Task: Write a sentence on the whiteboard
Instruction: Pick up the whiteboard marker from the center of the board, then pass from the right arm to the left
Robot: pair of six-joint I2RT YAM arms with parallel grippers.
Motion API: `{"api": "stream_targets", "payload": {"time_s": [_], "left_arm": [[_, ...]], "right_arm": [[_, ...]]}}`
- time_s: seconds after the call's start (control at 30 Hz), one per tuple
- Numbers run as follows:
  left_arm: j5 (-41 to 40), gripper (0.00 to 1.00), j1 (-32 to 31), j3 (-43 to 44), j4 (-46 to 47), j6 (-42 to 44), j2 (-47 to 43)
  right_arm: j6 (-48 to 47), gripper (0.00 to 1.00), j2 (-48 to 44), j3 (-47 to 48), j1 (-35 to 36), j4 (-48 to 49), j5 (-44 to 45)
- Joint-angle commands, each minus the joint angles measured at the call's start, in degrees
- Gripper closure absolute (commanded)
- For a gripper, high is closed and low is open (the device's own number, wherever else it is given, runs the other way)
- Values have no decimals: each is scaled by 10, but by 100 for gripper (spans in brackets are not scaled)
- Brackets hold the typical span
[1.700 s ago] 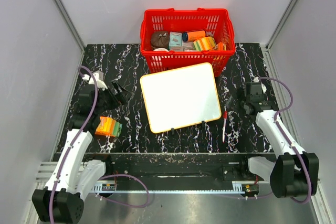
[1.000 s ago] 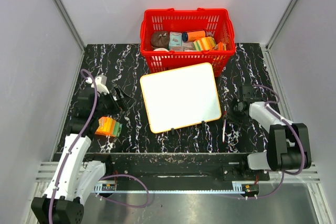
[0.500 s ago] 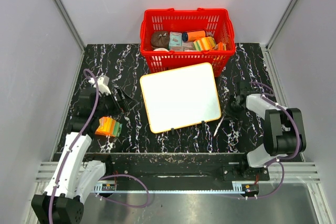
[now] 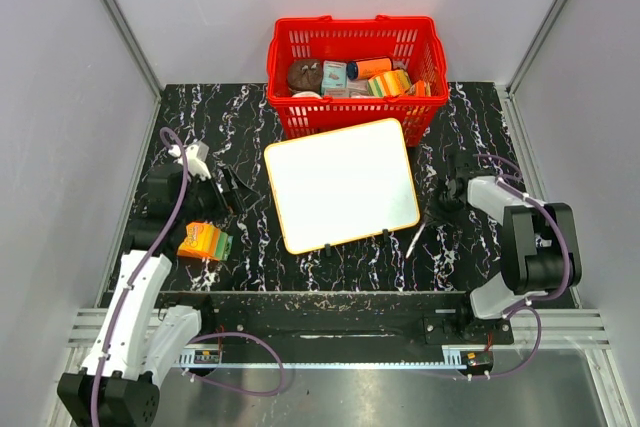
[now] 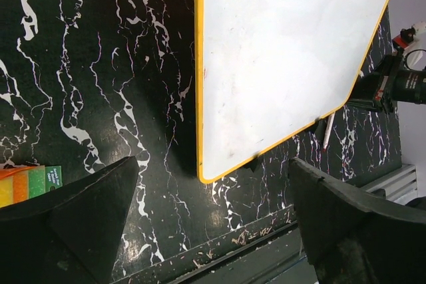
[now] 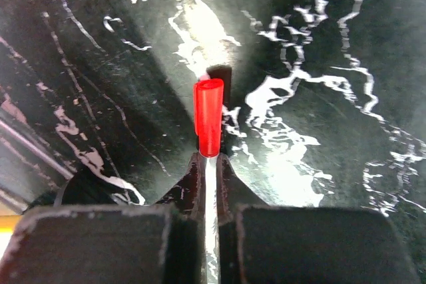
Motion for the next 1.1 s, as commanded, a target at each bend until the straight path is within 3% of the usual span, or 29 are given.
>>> {"api": "stream_targets", "payload": {"time_s": [0.0,0.27,0.43,0.6,0.77,0.9,1.07], "left_arm": [[-3,1,-1,43,-29,24,-7],[-63,1,-30,78,-75,43,-4],[-106,1,-122,100,-74,38,19],[-123,1,-227,122,-26,22,60],[-78,1,-301,152,91,-1,110],[-37,1,-363,189,168,-12,176],[20,1,-404,233,277,-35,260]], "right_arm": [[3,100,-40,-14,0,-28,119],[-5,100,-121,38,-2,-84,257],[-14,100,-198,73,-2,-97,259],[-47,100,-295,119,-1,-121,220],[-71,100,-346,157,-1,-126,136],[-42,100,-387,149,5,-65,-11],[26,100,-440,118,19,19,-98]]}}
